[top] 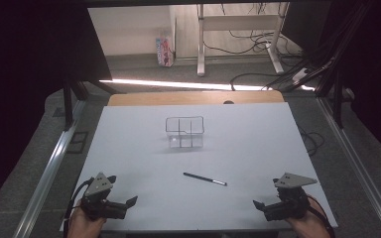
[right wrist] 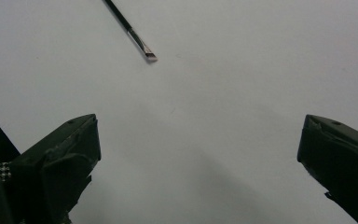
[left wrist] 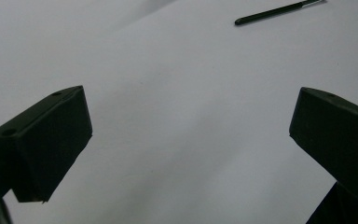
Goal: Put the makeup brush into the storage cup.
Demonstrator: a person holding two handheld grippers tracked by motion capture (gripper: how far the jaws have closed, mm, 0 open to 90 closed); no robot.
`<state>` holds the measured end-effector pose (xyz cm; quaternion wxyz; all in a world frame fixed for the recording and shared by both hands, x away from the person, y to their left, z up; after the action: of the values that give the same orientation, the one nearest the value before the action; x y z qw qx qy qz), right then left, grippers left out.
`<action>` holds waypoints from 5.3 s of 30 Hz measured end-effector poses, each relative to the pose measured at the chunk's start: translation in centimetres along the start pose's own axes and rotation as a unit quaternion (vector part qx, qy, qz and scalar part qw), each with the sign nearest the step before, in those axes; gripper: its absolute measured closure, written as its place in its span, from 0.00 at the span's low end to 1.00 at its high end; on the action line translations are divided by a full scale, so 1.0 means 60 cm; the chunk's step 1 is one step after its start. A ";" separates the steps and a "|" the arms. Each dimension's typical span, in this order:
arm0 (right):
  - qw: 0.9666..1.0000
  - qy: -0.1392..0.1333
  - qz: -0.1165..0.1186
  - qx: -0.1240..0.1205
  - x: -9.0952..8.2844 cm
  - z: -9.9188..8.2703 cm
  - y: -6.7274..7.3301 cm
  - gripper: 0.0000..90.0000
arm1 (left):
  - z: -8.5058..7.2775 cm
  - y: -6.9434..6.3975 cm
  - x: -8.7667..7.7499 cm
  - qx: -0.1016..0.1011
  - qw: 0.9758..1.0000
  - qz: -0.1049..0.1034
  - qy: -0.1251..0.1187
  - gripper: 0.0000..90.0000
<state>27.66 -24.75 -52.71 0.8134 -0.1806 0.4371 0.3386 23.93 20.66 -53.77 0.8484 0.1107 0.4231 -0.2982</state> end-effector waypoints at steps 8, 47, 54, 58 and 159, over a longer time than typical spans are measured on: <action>1.000 0.004 0.009 -0.005 0.005 0.003 0.006 0.00 | 0.001 0.002 -0.002 -0.002 1.000 0.000 -0.006 0.00; 0.999 0.042 0.012 -0.010 0.021 0.039 0.003 0.00 | -0.001 0.009 -0.005 -0.014 1.000 0.019 -0.003 0.00; 0.999 0.045 0.017 -0.013 0.027 0.051 0.006 0.00 | -0.002 0.009 -0.005 -0.014 1.000 0.021 -0.001 0.00; 0.998 0.050 0.020 -0.015 0.030 0.060 0.006 0.00 | -0.002 0.009 -0.004 -0.014 1.000 0.020 0.001 0.00; 0.956 0.225 0.048 -0.181 0.178 0.230 0.103 0.55 | -0.004 0.006 0.002 -0.002 1.000 0.022 0.019 0.00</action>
<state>35.51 -8.06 -53.96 0.6306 -0.3754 0.5482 0.4012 24.04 20.99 -54.07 0.8469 0.1234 0.4370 -0.2765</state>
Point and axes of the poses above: each handheld gripper's, and its own axes: x roughly forward along the jaws, z roughly out of its top, y roughly to its left, the point moved 7 cm from there along x, roughly forward along the jaws, and after that the axes turned 11 degrees about y, right-handed, at the moved point
